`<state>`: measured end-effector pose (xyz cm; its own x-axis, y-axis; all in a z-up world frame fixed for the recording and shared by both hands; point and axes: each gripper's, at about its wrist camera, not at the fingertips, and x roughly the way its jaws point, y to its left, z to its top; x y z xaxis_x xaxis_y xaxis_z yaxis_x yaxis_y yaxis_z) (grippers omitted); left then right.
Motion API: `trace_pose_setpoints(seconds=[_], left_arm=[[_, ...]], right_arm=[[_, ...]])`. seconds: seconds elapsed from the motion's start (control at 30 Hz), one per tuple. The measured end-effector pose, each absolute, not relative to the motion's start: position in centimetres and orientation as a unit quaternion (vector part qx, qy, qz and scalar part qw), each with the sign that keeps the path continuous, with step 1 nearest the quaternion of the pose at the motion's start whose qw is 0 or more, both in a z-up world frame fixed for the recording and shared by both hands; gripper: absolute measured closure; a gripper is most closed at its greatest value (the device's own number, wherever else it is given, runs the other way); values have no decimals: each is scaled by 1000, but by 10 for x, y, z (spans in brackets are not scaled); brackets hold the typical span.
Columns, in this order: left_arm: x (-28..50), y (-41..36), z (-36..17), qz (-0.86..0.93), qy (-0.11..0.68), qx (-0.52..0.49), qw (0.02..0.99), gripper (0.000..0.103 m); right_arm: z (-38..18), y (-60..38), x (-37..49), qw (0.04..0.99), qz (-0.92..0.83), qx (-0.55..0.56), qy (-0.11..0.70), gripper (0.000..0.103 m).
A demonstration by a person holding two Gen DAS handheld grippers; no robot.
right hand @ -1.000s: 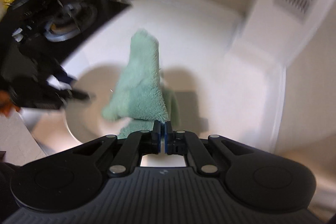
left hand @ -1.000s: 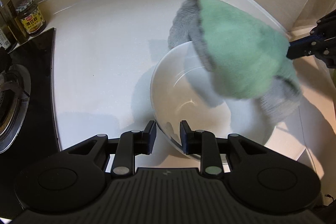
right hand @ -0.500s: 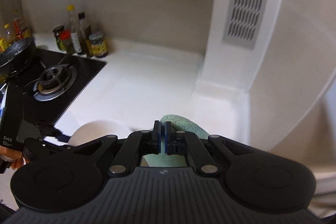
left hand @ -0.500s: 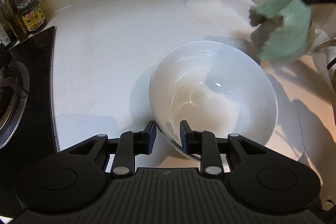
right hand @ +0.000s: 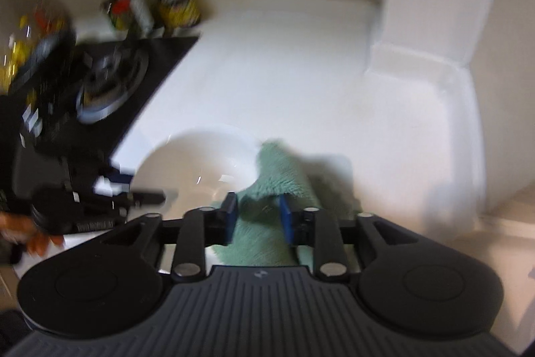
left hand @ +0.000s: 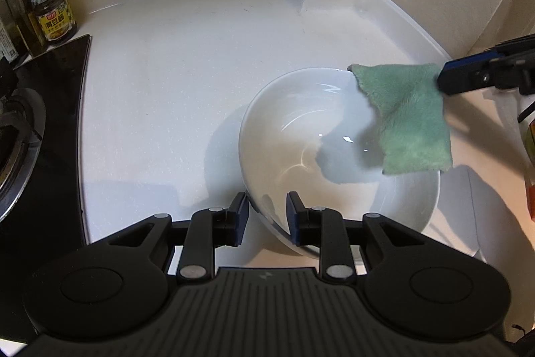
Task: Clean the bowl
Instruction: 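Grasp the white bowl rim with the left gripper while the right gripper lifts the towel, then wipe the bowl's inner wall with the towel in the right gripper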
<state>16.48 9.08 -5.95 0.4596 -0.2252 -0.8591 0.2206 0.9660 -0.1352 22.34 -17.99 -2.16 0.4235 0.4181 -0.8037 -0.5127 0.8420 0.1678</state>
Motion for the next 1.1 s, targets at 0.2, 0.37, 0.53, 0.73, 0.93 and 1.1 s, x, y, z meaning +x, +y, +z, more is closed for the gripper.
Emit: trace_pose_setpoints(seconds=[0.2, 0.37, 0.53, 0.73, 0.93, 1.1], left_arm=[[166, 92, -60, -133, 503, -3, 854, 72], [163, 91, -59, -134, 501, -3, 855, 72], [159, 94, -60, -130, 497, -26, 857, 71], [160, 91, -62, -118, 514, -37, 849, 71], [160, 81, -63, -105, 517, -14, 850, 71], [159, 75, -67, -82, 523, -9, 848, 71]], right_arm=[[-54, -174, 239, 810, 275, -25, 518, 77], [-75, -150, 248, 797, 267, -74, 536, 75], [-80, -144, 254, 794, 260, -96, 541, 74], [-88, -151, 258, 793, 255, -62, 550, 73], [-91, -152, 265, 791, 246, -48, 558, 74], [-92, -144, 270, 794, 245, -56, 554, 73]])
